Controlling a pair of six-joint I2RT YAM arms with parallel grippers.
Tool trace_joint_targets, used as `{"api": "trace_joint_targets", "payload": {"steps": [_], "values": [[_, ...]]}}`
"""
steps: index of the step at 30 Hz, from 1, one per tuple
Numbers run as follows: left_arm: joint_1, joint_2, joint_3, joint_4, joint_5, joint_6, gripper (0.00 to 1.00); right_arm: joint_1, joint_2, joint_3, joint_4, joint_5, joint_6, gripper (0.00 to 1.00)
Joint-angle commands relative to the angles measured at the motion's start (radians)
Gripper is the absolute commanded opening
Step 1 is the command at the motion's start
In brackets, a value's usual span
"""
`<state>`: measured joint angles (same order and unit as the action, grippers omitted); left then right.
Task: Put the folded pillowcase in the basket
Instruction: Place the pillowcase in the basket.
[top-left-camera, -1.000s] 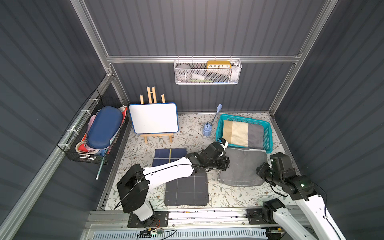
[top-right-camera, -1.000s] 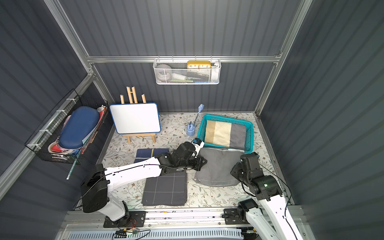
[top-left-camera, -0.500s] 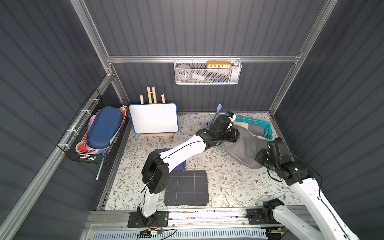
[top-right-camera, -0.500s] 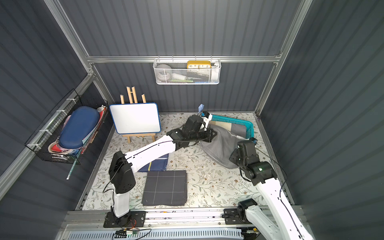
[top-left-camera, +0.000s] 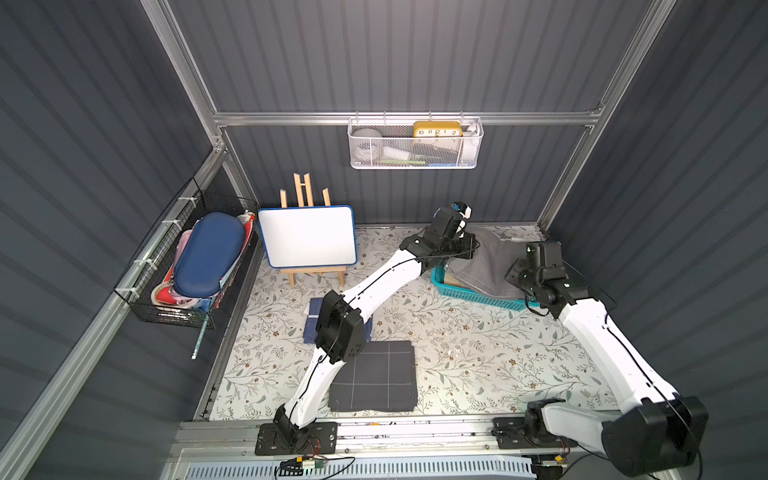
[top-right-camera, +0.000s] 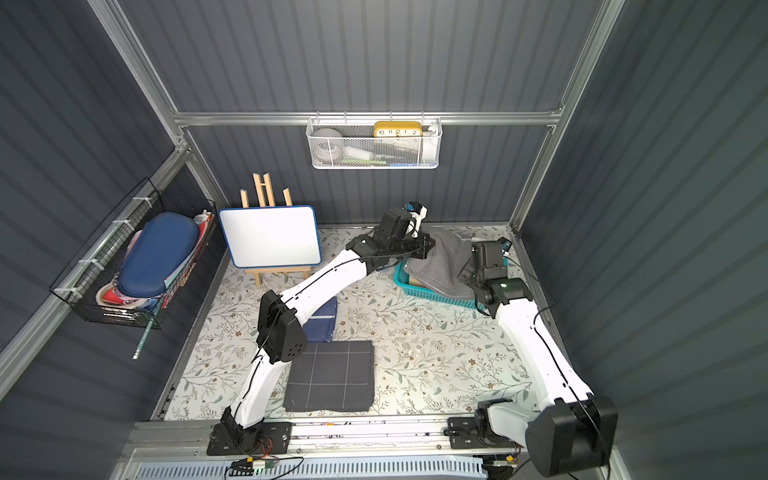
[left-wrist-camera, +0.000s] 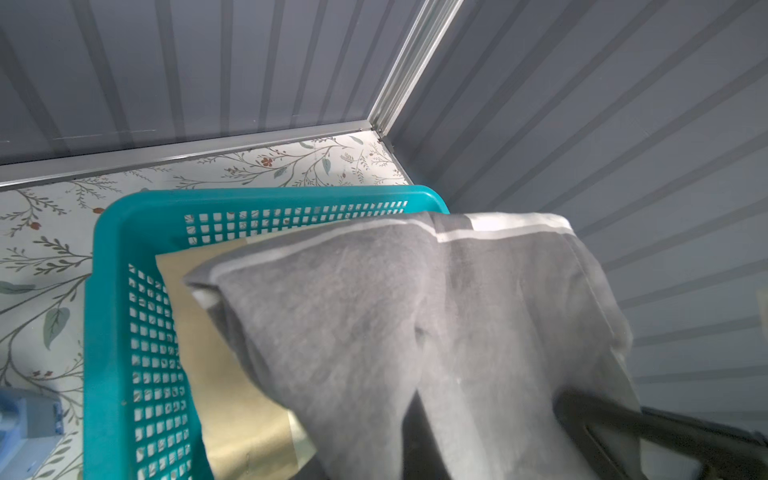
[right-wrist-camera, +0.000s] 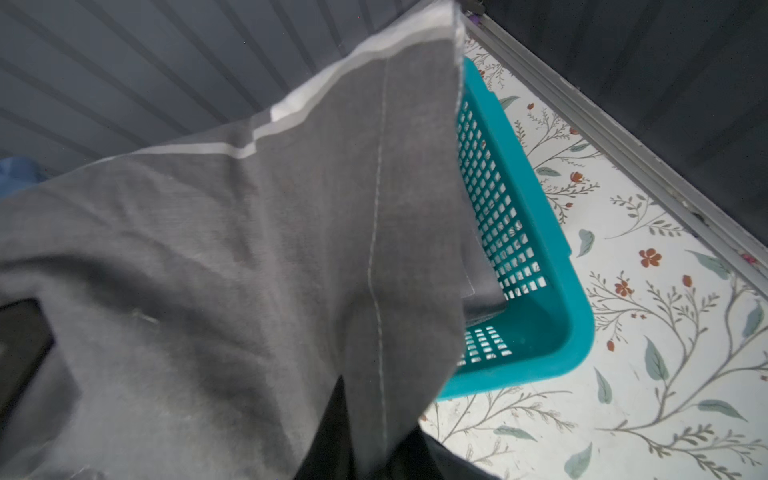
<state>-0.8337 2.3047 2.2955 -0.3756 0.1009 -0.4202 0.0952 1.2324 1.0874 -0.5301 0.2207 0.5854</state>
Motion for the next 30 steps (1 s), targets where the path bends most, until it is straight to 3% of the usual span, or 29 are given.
{"api": "trace_joint_targets", "payload": {"steps": [1, 16, 24, 30], "values": [[0.009, 0.035, 0.019, 0.067, 0.042, 0.023, 0.00, -0.039, 0.036, 0.013, 0.055, -0.043, -0.002, 0.00], [0.009, 0.146, 0.054, 0.213, 0.043, 0.007, 0.00, -0.125, 0.261, 0.074, 0.130, -0.132, -0.016, 0.00], [0.017, 0.190, 0.066, 0.243, 0.043, 0.007, 0.00, -0.127, 0.302, 0.082, 0.134, -0.102, -0.027, 0.00], [0.021, 0.175, -0.002, 0.238, 0.036, -0.007, 0.00, -0.133, 0.350, 0.080, 0.110, -0.080, -0.025, 0.00]]}}
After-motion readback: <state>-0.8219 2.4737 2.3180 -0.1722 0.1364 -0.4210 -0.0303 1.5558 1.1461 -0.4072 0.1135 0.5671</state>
